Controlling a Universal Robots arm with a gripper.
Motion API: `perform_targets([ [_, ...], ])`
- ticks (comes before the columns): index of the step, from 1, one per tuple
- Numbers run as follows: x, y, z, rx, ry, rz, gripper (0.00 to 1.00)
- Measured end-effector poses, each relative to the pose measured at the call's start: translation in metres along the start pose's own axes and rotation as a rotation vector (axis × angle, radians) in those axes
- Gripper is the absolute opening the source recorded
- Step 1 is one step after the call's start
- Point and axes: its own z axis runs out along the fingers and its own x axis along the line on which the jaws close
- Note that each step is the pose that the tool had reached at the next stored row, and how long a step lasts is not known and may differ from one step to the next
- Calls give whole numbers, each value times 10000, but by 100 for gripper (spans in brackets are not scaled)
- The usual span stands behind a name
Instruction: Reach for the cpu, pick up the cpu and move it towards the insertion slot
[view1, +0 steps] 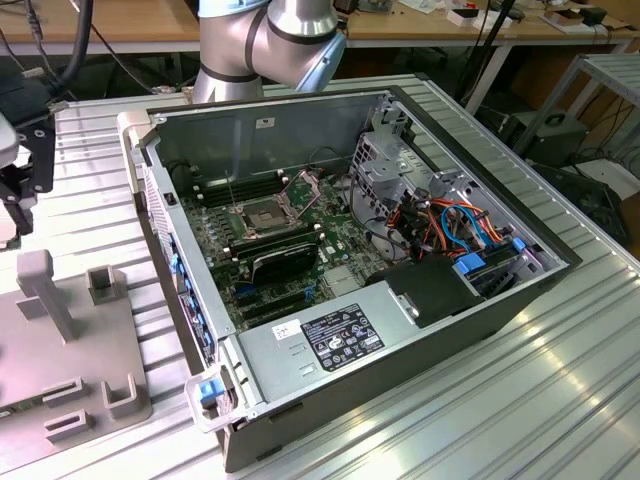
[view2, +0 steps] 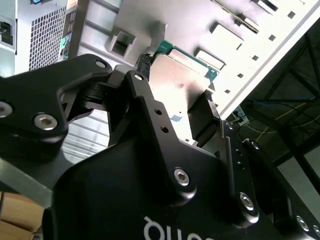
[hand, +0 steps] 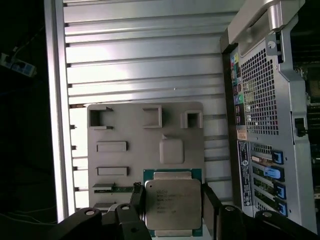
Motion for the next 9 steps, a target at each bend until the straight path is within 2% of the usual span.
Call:
perform_targets([
  [8,-132,10,1,-1,0,0,55],
  [9,-165,12,1,0,0,1,55],
])
